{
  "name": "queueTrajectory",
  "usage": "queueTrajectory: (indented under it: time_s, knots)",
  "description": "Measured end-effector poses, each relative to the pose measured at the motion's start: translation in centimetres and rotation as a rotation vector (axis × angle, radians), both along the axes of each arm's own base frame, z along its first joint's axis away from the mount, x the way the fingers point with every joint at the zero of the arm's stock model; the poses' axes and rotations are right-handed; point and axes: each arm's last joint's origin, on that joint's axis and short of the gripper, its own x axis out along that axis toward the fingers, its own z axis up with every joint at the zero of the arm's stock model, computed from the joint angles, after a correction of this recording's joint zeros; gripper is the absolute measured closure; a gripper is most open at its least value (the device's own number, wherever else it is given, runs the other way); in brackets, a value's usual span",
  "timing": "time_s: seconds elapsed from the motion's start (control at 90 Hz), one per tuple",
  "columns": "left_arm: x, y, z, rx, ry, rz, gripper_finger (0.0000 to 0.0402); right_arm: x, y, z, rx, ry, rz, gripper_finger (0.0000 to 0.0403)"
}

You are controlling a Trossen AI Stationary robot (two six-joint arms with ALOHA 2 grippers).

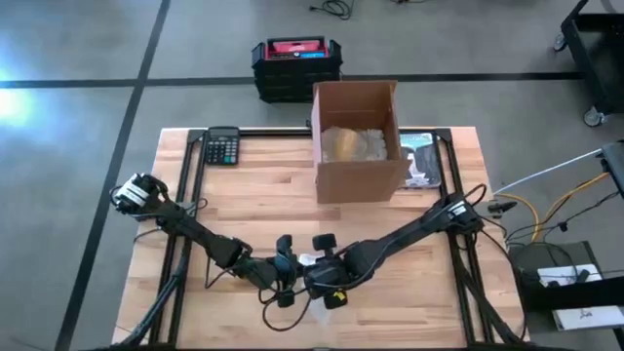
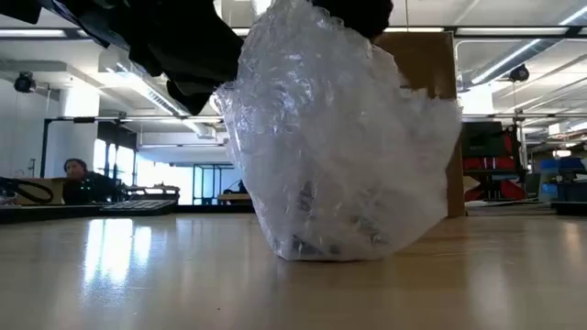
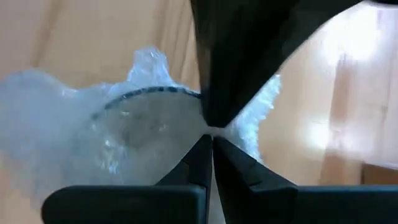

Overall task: Wrap mug
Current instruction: Wrap the blue patterned mug with the transparent bubble wrap

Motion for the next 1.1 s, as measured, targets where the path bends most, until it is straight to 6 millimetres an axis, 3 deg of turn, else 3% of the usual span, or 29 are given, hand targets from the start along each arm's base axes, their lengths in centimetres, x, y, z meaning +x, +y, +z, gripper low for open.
queueTrajectory:
  time_s: [0.344, 0.689, 1.1]
  knots:
    - [-0.1, 0.0, 0.4, -0.004, -0.006, -0.009, 0.0402, 0.3, 0.4, -4.3, 0.06, 0.06, -0.004, 0.04]
    - [0.3, -0.2, 1.4, 0.029, -0.025, -0.017, 0.0402, 0.4, 0.5, -4.7, 0.109, 0.085, 0.017, 0.0401]
    - [0.1, 0.2, 0.7, 0.084, 0.011, -0.003, 0.0402, 0.3, 0.5, -4.2, 0.113, 0.086, 0.032, 0.0401]
